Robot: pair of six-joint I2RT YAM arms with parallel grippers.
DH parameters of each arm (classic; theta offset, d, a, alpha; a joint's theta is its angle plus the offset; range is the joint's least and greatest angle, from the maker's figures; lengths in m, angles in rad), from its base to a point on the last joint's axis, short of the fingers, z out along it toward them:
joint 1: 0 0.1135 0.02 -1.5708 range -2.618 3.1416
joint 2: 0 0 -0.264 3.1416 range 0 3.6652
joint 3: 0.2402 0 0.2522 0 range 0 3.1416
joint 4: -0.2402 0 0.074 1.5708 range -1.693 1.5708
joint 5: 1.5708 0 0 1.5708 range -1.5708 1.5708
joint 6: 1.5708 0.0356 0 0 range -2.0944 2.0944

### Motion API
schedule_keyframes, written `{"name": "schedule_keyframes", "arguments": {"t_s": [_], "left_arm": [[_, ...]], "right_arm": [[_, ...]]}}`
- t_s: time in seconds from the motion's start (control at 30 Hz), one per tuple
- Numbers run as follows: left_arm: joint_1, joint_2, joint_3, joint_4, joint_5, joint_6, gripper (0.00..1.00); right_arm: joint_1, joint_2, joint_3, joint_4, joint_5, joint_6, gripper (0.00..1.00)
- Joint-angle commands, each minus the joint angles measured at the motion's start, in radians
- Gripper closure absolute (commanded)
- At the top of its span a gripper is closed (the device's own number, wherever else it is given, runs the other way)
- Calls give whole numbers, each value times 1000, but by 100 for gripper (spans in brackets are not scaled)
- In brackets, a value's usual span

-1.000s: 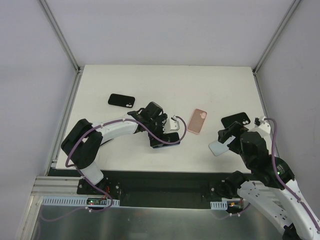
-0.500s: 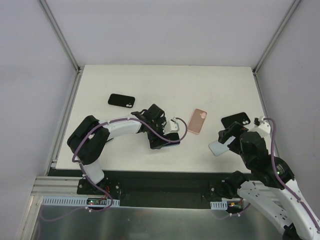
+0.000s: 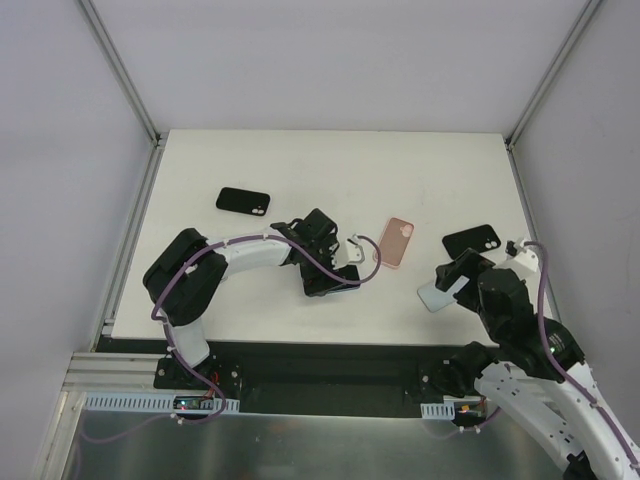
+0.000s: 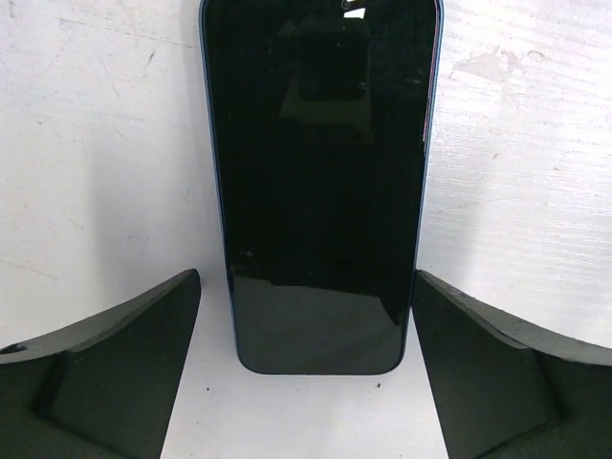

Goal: Put the phone into the phone case

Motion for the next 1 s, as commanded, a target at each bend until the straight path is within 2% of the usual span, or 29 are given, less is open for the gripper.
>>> {"name": "schedule_keyframes", "arguments": {"t_s": [0.0,0.17,0.43,0.5,0.57,0.63,0.83,0.97], "left_arm": [[-11,12,36,-38,-18,-74,15],[-9,17,76,-71,46,-257,26],[-8,46,125,-121,157,-439,34],[-9,44,124,-121,172,-456,34],[-12,30,116,-121,161,-455,20],[-22,3,87,-111,108,-422,1],[-109,12,65,-107,-169,-338,1],[-124,44,79,-108,-242,-348,1]], "right_arm": [[-2,-17,-84,84,-38,-24,4],[-2,10,-227,259,-167,-18,4],[-4,99,-389,474,-291,112,1],[-2,102,-412,534,-312,136,4],[-2,107,-428,563,-340,141,5],[-4,115,-410,543,-330,138,5],[-2,98,-373,430,-267,129,2],[-2,95,-371,385,-245,157,0]]}}
